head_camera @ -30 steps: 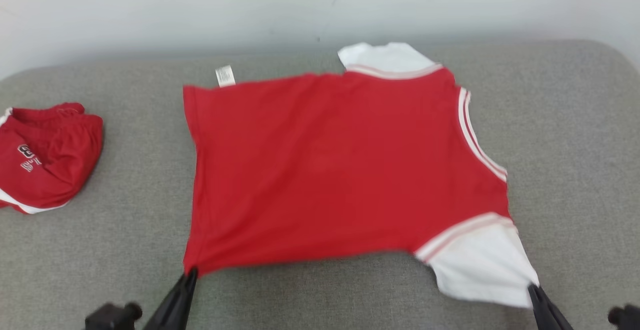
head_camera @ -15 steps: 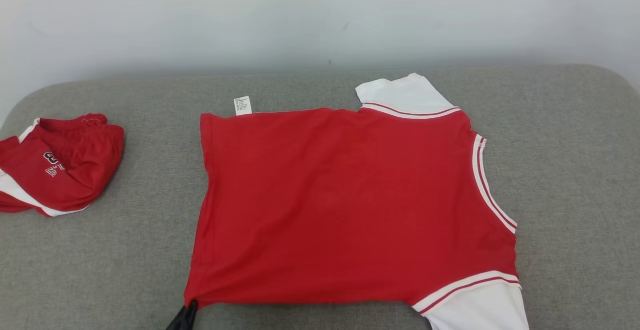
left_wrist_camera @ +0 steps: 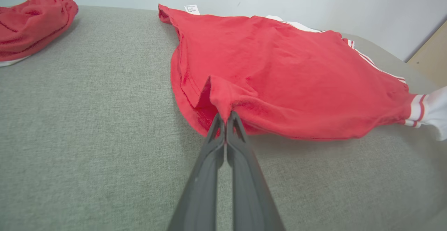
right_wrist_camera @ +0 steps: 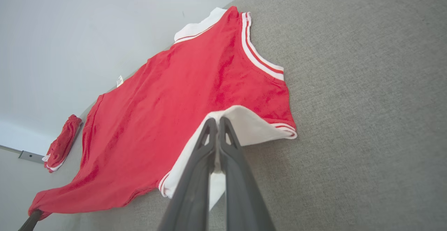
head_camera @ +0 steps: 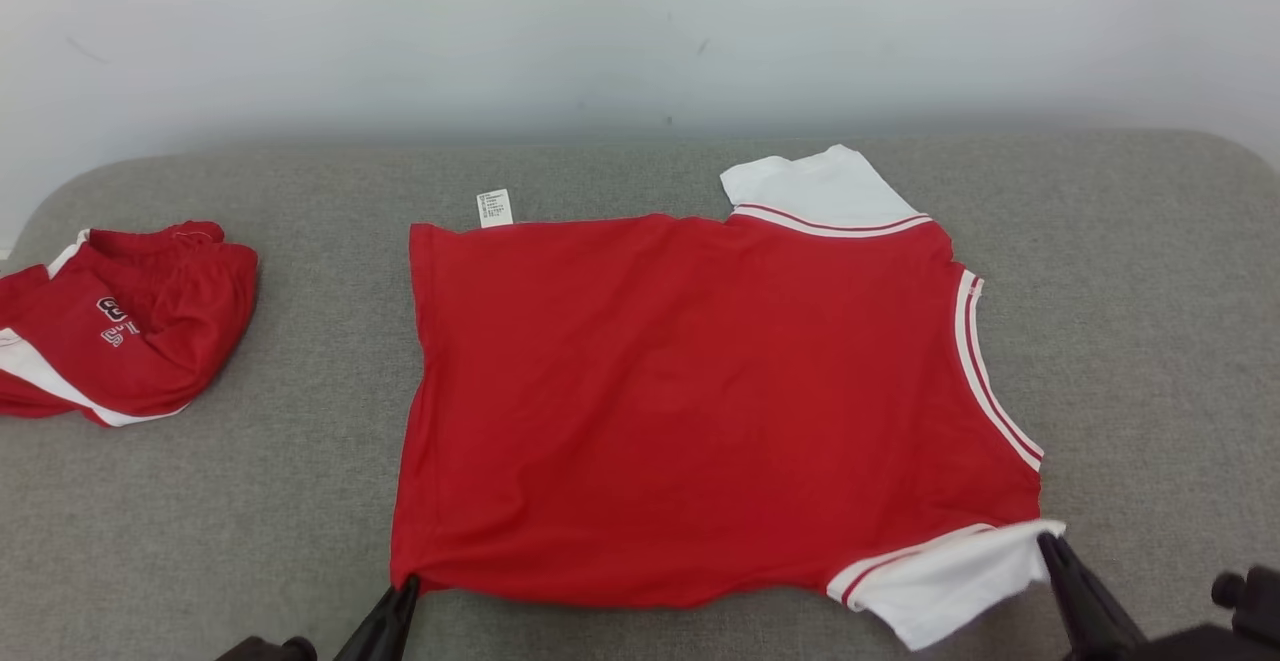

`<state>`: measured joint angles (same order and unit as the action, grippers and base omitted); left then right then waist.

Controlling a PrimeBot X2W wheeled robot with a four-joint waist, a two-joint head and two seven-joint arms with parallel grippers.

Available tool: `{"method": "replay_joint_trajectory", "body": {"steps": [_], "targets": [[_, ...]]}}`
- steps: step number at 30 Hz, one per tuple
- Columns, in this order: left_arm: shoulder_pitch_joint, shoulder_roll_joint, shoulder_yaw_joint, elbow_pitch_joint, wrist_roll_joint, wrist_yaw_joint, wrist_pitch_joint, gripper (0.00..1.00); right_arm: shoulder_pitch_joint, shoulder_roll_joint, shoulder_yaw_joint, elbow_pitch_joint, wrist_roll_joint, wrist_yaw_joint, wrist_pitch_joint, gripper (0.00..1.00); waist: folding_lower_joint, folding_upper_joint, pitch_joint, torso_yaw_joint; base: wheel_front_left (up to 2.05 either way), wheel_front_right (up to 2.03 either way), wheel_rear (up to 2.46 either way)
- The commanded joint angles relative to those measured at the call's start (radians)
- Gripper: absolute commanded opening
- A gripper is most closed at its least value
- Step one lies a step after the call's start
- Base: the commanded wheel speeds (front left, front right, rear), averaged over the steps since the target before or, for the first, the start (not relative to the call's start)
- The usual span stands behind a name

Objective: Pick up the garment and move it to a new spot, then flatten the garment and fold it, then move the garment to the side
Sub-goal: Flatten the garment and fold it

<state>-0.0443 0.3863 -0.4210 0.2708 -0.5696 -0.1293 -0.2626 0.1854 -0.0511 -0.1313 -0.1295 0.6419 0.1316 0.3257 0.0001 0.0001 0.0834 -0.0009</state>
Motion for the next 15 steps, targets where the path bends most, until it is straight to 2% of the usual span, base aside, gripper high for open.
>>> {"method": "replay_joint_trajectory", "body": {"steps": [1,6,15], "targets": [[-0.023,-0.001,-0.005,-0.001,0.003,0.0,-0.003,0.0,-0.053,-0.001,-0.006,0.017,0.005,-0.002,0.006,0.0,-0.0001,-0.0001,-0.006,0.007,0.0,0.0,0.0],[-0.052,0.003,-0.014,0.006,-0.005,-0.001,-0.003,0.0,-0.168,-0.005,-0.016,0.087,0.031,-0.002,0.031,0.0,-0.0001,-0.0001,-0.006,0.01,0.0,0.0,0.0],[-0.14,0.018,-0.059,0.034,-0.02,-0.001,-0.003,0.0,-0.448,-0.032,-0.02,0.336,0.005,-0.002,0.027,0.0,-0.0001,-0.0001,0.021,0.022,0.0,0.0,0.0]]}}
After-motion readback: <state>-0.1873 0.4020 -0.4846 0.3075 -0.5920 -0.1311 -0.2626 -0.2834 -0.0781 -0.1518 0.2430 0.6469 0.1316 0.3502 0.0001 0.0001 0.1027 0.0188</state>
